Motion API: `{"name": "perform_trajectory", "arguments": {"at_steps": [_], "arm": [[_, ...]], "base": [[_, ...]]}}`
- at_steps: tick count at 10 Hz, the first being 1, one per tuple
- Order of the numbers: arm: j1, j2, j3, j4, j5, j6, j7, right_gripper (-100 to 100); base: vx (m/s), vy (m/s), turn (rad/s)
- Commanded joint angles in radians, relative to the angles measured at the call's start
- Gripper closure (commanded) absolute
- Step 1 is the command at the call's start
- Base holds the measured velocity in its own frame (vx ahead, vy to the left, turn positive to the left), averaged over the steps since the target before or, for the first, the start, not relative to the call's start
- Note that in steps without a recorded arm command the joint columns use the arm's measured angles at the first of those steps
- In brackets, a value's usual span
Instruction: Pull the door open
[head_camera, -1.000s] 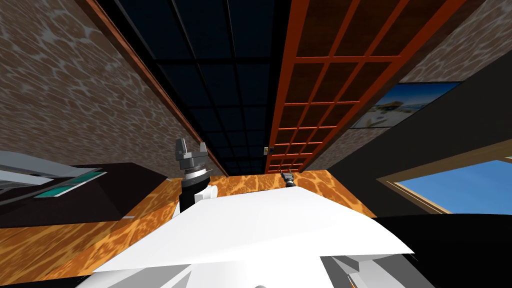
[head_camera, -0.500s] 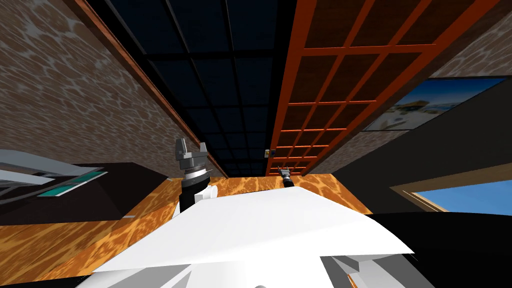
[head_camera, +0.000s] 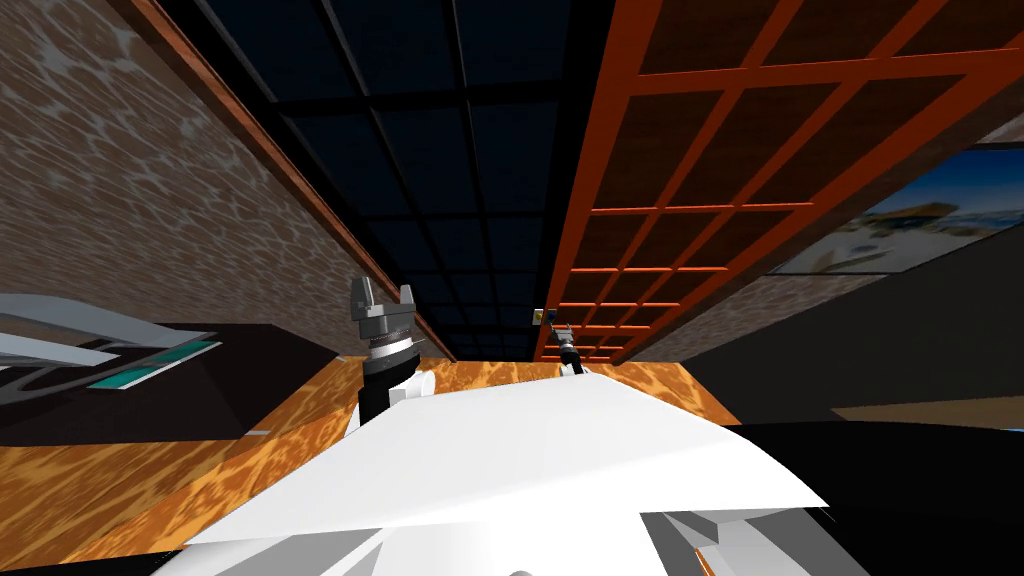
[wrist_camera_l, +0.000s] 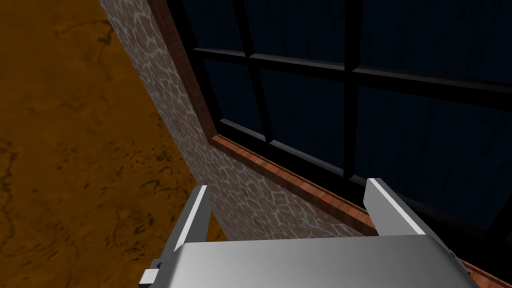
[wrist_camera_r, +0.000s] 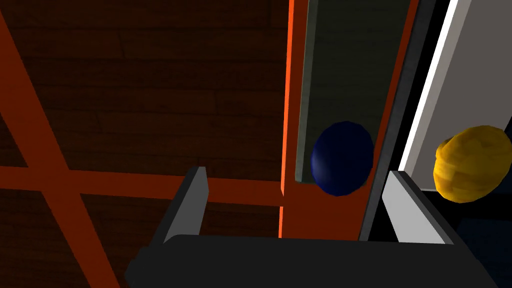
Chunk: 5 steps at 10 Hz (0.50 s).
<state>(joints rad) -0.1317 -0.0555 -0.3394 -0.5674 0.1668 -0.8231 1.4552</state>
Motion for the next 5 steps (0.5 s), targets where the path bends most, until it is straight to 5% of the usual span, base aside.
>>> {"name": "perform_trajectory", "arguments": {"at_steps": [1, 2, 3, 4, 5], "arm": [[-0.033, 0.012, 0.000, 0.016, -0.001, -0.011, 0.010, -100], [-0.051, 0.018, 0.004, 0.011, 0.001, -0.013, 0.010, -100], [-0.029, 0.014, 0.006, -0.017, 0.003, 0.006, 0.002, -100], [-0.029, 0.014, 0.006, -0.017, 0.003, 0.006, 0.002, 100], [-0.029, 0.014, 0.006, -0.017, 0.003, 0.006, 0.002, 100]], "base": [[0.171, -0.036, 0.065], [0.152, -0.019, 0.084], [0.067, -0.005, 0.004], [-0.019, 0.007, -0.004], [-0.033, 0.015, 0.028]]}}
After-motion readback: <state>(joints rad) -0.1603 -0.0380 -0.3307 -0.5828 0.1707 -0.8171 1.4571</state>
